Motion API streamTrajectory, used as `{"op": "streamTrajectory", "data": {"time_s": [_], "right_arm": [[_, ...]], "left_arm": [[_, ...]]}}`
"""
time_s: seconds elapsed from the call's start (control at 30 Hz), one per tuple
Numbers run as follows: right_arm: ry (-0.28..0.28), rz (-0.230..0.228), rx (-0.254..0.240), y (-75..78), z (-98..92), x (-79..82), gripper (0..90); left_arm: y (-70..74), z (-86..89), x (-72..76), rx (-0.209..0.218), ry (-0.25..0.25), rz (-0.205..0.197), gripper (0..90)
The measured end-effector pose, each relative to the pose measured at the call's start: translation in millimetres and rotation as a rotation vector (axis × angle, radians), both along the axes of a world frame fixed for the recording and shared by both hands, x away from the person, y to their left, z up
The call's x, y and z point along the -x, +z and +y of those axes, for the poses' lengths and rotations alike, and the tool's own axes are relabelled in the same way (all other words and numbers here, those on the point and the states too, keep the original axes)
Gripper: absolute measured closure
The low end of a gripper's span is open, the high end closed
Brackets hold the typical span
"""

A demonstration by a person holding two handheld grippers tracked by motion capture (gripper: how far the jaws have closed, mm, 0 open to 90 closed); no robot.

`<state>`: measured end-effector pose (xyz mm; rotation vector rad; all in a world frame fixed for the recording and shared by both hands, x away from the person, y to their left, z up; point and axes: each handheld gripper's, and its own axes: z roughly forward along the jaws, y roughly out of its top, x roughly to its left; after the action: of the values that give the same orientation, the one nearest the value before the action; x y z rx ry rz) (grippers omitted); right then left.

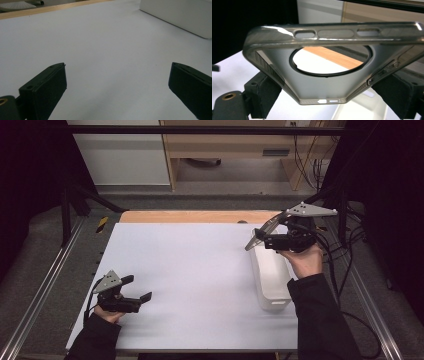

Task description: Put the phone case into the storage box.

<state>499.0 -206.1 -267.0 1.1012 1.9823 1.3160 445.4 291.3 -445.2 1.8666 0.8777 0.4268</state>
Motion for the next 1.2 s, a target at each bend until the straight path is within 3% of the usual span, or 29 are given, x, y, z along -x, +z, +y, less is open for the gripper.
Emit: {"op": "streamTrajectory", "data": {"time_s": [0.37,0.77,1.2], "right_arm": [[-0.098,0.007,0.016,-4.0,-5.8,-19.1,11.9],[-0.176,0.051,0.02,-13.6,-15.1,-41.4,11.8],[-0.268,0.098,0.052,-30.5,-9.0,-66.5,11.8]], "left_arm": [[-0.5,-0.5,-0.3,-0.001,-0.006,0.002,1.1],[-1.4,-0.8,-1.1,-0.007,-0.013,0.005,1.1],[-2.5,-2.7,-1.5,-0.016,-0.023,0.008,1.1]]}}
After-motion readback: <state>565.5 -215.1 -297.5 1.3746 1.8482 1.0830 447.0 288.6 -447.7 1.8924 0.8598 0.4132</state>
